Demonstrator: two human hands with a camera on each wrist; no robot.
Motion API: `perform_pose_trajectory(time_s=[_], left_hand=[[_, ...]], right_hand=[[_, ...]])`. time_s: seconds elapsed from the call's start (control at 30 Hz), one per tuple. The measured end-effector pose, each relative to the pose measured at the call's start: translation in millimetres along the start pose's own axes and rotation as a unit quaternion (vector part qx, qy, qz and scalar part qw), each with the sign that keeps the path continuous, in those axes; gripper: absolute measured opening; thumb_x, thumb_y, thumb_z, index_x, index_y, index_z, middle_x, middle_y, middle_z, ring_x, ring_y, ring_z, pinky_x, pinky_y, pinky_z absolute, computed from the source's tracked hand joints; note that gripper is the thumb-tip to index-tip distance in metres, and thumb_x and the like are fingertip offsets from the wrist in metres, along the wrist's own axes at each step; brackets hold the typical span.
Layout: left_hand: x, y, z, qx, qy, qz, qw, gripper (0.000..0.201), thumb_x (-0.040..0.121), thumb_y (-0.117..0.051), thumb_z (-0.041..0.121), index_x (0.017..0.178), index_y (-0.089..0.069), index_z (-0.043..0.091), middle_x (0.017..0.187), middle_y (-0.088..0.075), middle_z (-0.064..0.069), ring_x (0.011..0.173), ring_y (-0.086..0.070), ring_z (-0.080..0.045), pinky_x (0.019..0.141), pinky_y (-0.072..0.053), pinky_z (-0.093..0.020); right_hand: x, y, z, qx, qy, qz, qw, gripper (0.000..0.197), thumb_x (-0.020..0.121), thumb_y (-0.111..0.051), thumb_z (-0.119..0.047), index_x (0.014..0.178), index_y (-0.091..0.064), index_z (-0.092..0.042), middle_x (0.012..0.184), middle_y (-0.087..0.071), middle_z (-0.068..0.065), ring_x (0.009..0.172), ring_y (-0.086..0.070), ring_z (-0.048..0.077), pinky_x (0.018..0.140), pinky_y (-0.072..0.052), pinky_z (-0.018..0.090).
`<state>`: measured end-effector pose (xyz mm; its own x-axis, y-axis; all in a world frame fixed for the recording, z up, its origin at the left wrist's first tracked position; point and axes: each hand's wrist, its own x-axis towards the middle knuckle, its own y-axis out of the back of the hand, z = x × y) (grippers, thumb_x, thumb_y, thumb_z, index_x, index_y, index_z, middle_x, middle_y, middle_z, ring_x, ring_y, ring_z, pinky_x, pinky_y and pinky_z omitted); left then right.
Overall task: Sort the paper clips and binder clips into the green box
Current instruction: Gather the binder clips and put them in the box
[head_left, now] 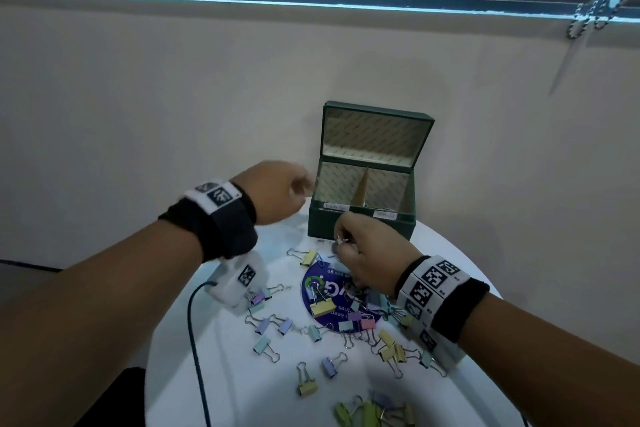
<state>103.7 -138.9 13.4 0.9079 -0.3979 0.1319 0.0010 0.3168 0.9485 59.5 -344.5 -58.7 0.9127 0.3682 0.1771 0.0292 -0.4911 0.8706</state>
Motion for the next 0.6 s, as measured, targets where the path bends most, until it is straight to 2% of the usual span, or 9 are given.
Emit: perform_pose_trajectory(time_s=[0.1, 0.17, 0.27, 0.37, 0.43, 0.5, 0.53, 0.6], left_hand=[[-39, -10, -8, 0.151, -0.003, -0.118, 0.982, 0.03, 0.098, -0.049, 0.034, 0.128, -0.055, 0.036, 0.119, -0.061, 0.013, 0.101, -0.057, -0.01, 0.096, -0.048, -0.033], [-62, -15, -15, 0.192, 0.003, -0.16, 0.968, 0.036, 0.097, -0.047, 0.037, 0.132, -0.051, 0.038, 0.127, -0.058, 0.013, 0.111, -0.056, -0.012, 0.099, -0.047, -0.035], [-87, -13, -26, 0.125, 0.046, -0.187, 0.973, 0.055, 0.091, -0.05, 0.03, 0.143, -0.036, 0.045, 0.131, -0.052, 0.018, 0.11, -0.053, -0.007, 0.096, -0.044, -0.026], [-102, -19, -35, 0.095, 0.05, -0.194, 0.975, 0.075, 0.087, -0.05, 0.025, 0.147, -0.014, 0.052, 0.134, -0.045, 0.02, 0.117, -0.052, -0.008, 0.097, -0.046, -0.029], [-108, -29, -38, 0.092, 0.052, -0.199, 0.974, 0.074, 0.088, -0.049, 0.021, 0.148, -0.017, 0.051, 0.132, -0.043, 0.017, 0.12, -0.05, -0.01, 0.097, -0.046, -0.03], [-108, -37, -43, 0.097, 0.052, -0.19, 0.976, 0.067, 0.091, -0.047, 0.016, 0.149, -0.027, 0.044, 0.131, -0.043, 0.012, 0.117, -0.051, -0.012, 0.091, -0.044, -0.026], [-106, -39, -45, 0.099, 0.053, -0.181, 0.977, 0.062, 0.093, -0.046, 0.014, 0.148, -0.033, 0.04, 0.129, -0.044, 0.01, 0.113, -0.054, -0.013, 0.086, -0.043, -0.025], [-102, -41, -47, 0.107, 0.041, -0.163, 0.98, 0.048, 0.095, -0.047, 0.016, 0.138, -0.049, 0.036, 0.121, -0.048, 0.007, 0.103, -0.058, -0.016, 0.081, -0.046, -0.027]], right_hand=[[-3, 3, -7, -0.019, 0.013, 0.011, 1.0, 0.005, 0.09, -0.053, -0.022, 0.088, -0.052, -0.018, 0.084, -0.055, -0.001, 0.074, -0.05, 0.017, 0.069, -0.05, 0.038], [0, 11, -13, -0.052, 0.033, 0.02, 0.998, 0.006, 0.09, -0.052, -0.021, 0.086, -0.051, -0.016, 0.083, -0.052, 0.0, 0.076, -0.047, 0.018, 0.07, -0.048, 0.037], [24, 31, -18, -0.086, 0.03, 0.079, 0.993, 0.006, 0.089, -0.049, -0.022, 0.089, -0.053, -0.017, 0.086, -0.051, 0.0, 0.08, -0.047, 0.019, 0.072, -0.043, 0.035], [56, 46, -22, -0.116, -0.007, 0.109, 0.987, 0.014, 0.091, -0.049, -0.026, 0.099, -0.056, -0.017, 0.094, -0.051, 0.002, 0.089, -0.05, 0.022, 0.076, -0.042, 0.034], [70, 49, -24, -0.165, -0.07, 0.06, 0.982, 0.027, 0.093, -0.049, -0.031, 0.115, -0.057, -0.018, 0.108, -0.052, 0.006, 0.104, -0.051, 0.027, 0.086, -0.045, 0.039], [73, 47, -32, -0.246, -0.119, 0.006, 0.962, 0.042, 0.091, -0.054, -0.034, 0.131, -0.054, -0.023, 0.13, -0.049, 0.01, 0.12, -0.047, 0.032, 0.101, -0.041, 0.048], [71, 42, -38, -0.276, -0.11, 0.008, 0.955, 0.046, 0.088, -0.056, -0.033, 0.133, -0.053, -0.025, 0.137, -0.047, 0.01, 0.125, -0.045, 0.032, 0.104, -0.038, 0.051], [61, 29, -58, -0.287, -0.029, 0.031, 0.957, 0.046, 0.086, -0.056, -0.03, 0.132, -0.054, -0.028, 0.137, -0.05, 0.004, 0.125, -0.046, 0.029, 0.104, -0.037, 0.05]])
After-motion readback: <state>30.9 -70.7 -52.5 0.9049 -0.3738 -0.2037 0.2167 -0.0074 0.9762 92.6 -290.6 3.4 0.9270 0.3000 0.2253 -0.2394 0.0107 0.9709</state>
